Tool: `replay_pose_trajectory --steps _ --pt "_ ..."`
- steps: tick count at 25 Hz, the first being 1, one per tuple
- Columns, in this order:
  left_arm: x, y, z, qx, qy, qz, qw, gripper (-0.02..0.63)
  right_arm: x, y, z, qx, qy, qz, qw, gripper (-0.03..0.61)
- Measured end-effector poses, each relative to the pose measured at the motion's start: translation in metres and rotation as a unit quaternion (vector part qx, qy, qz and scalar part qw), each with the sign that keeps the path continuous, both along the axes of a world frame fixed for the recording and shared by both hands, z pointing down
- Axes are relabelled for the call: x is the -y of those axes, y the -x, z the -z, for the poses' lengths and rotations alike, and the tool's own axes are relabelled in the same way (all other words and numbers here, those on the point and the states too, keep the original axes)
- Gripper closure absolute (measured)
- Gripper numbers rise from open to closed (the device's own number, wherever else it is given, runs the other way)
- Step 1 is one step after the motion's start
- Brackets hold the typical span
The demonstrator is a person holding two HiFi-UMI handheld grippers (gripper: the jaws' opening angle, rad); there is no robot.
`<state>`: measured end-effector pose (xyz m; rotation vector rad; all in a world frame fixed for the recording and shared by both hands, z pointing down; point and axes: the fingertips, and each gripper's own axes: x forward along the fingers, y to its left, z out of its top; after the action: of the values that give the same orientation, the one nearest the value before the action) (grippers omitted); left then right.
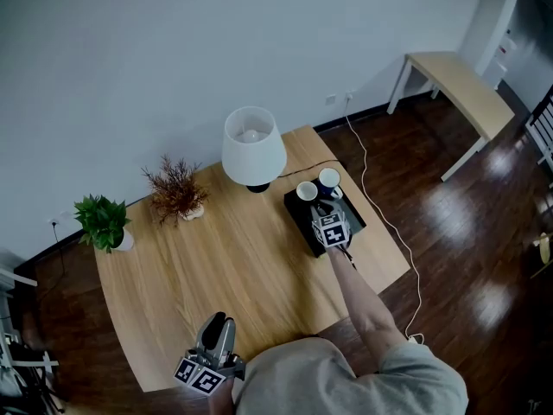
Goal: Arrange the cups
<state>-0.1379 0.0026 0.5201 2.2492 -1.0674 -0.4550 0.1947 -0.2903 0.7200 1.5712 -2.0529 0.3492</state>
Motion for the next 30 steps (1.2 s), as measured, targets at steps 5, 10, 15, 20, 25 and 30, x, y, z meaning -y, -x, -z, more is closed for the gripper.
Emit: replay_pose_trajectory --steps 5,10,15,20,25,30 --pt "0.0 0.0 -0.001 -0.001 0.0 -0.004 1.0 0.491 0.002 0.005 0.0 0.005 -0.002 -0.013 1.0 0.494" --pt "-0.004 0.002 0.0 -0.002 0.002 -0.004 1.0 0.491 -0.003 0.008 0.004 -0.002 0.007 -0.026 1.0 0.488" --pt "-0.003 -0.006 0.004 -0.007 -0.002 -0.009 0.9999 0.491 -0.031 -0.009 0.003 0.034 0.028 -0.051 0.998 0.393" --pt "0.01 -0.008 0.012 0.003 -0.011 -0.012 0.9999 0.491 -0.11 0.046 0.057 0.167 -0.015 0.065 0.984 0.456" --pt "0.02 -0.009 0.015 0.002 -0.014 -0.012 0.9998 0.491 -0.205 0.151 0.097 0.294 0.004 0.224 0.929 0.476" --pt "0.013 -0.012 0.015 -0.003 -0.014 -0.014 0.9998 0.491 -0.273 0.229 0.124 0.387 0.026 0.287 0.876 0.476"
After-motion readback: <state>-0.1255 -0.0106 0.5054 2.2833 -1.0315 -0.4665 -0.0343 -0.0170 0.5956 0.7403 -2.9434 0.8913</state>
